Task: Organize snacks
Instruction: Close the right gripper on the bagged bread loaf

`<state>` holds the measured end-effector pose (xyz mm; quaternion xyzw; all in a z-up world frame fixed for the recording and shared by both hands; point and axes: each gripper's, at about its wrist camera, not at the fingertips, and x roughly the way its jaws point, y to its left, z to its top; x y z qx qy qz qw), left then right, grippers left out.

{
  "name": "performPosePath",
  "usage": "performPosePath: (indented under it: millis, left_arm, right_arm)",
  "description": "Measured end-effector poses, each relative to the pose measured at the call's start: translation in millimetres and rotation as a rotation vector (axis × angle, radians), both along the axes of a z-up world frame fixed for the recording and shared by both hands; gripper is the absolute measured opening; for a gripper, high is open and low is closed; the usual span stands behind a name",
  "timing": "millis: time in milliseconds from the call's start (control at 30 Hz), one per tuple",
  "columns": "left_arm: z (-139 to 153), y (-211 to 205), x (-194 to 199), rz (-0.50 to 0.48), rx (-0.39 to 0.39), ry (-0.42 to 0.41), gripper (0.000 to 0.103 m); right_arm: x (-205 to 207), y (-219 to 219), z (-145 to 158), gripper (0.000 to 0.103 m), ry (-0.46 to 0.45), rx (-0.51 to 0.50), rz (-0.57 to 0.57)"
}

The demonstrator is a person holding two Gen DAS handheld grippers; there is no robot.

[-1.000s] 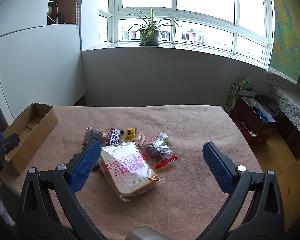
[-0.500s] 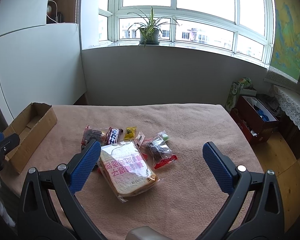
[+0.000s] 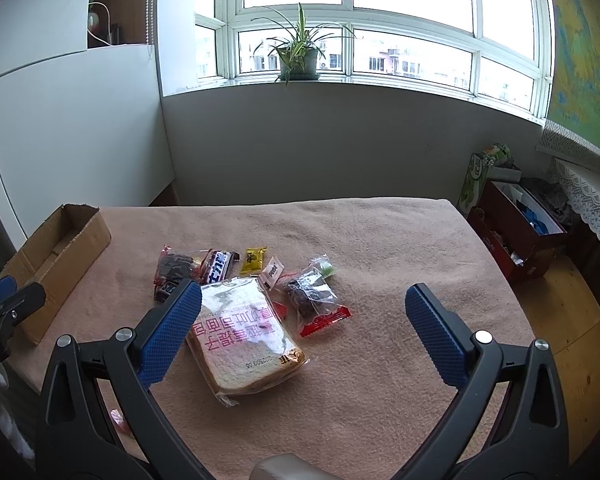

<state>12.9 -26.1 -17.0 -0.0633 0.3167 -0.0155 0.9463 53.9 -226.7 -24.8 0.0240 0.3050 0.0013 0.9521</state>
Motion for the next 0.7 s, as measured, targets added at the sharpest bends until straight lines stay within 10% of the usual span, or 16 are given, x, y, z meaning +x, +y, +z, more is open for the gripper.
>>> performPosePath:
  millis: [500,700]
  left_arm:
    - [-17,-18,6,-0.09,-0.073,0.068,0.081]
    - [-26,-34,14,-0.173,-0.123,0.113,0.058]
  right_arm:
    - [38,-53,-33,0.084,0.158,0.368,0.186]
    - [59,-51,-57,0.064,0.267,0.492,0.282]
